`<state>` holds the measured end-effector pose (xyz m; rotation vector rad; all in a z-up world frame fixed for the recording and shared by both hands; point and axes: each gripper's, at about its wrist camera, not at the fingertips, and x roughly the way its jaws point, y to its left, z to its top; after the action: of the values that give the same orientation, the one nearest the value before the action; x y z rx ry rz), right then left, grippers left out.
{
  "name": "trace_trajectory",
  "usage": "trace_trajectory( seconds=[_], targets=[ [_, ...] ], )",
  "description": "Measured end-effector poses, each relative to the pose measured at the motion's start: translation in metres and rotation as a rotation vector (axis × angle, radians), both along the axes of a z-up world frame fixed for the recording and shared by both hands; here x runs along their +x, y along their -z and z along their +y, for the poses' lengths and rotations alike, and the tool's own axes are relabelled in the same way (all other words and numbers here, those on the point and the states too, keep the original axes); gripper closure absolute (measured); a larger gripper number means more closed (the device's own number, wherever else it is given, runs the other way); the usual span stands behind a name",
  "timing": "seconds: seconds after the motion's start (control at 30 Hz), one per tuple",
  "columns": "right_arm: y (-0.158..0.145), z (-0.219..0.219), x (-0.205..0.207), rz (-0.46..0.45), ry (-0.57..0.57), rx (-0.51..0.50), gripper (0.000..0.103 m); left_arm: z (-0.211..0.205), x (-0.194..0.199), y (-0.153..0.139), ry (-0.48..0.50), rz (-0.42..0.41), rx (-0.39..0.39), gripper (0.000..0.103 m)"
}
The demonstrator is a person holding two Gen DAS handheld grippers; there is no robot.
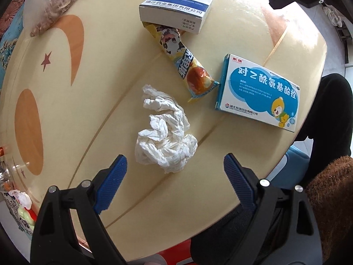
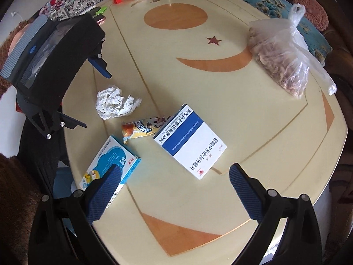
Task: Collect trash
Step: 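Move left tool to crumpled tissue while right tool approaches white medicine box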
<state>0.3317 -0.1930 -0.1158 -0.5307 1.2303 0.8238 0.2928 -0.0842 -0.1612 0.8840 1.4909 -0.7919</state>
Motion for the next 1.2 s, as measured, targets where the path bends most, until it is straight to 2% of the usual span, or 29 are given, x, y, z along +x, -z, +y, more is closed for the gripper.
trace_trajectory(
  seconds=[0.2, 0.57, 0.73, 0.9, 1.13, 1.2],
  targets=[
    [0.018, 0.018, 0.012, -0.016, -0.139, -0.061, 0.007, -0.005, 0.007, 0.004, 0.032, 0.011, -0.018, 0.016],
    [0.055, 0.039, 0.029, 0.034, -0.271, -0.123, 0.007, -0.014, 0.031, 0.024, 0.05, 0.048, -0.017, 0.016],
    [0.069, 0.044, 0.04, 0.05, -0.285, -0.121, 0.008, -0.011, 0.041, 0.035, 0.049, 0.072, -0.036, 0.016],
    [0.083, 0.045, 0.051, 0.081, -0.27, -0.114, 0.022, -0.007, 0.051, 0.037, 0.072, 0.073, -0.061, 0.016],
    [0.085, 0.038, 0.05, 0.034, -0.231, -0.105, 0.025, -0.002, 0.049, 0.034, 0.091, 0.043, -0.074, 0.017],
    [0.081, 0.04, 0.043, 0.021, -0.219, -0.114, 0.026, -0.001, 0.052, 0.034, 0.081, 0.036, -0.073, 0.021]
  ],
)
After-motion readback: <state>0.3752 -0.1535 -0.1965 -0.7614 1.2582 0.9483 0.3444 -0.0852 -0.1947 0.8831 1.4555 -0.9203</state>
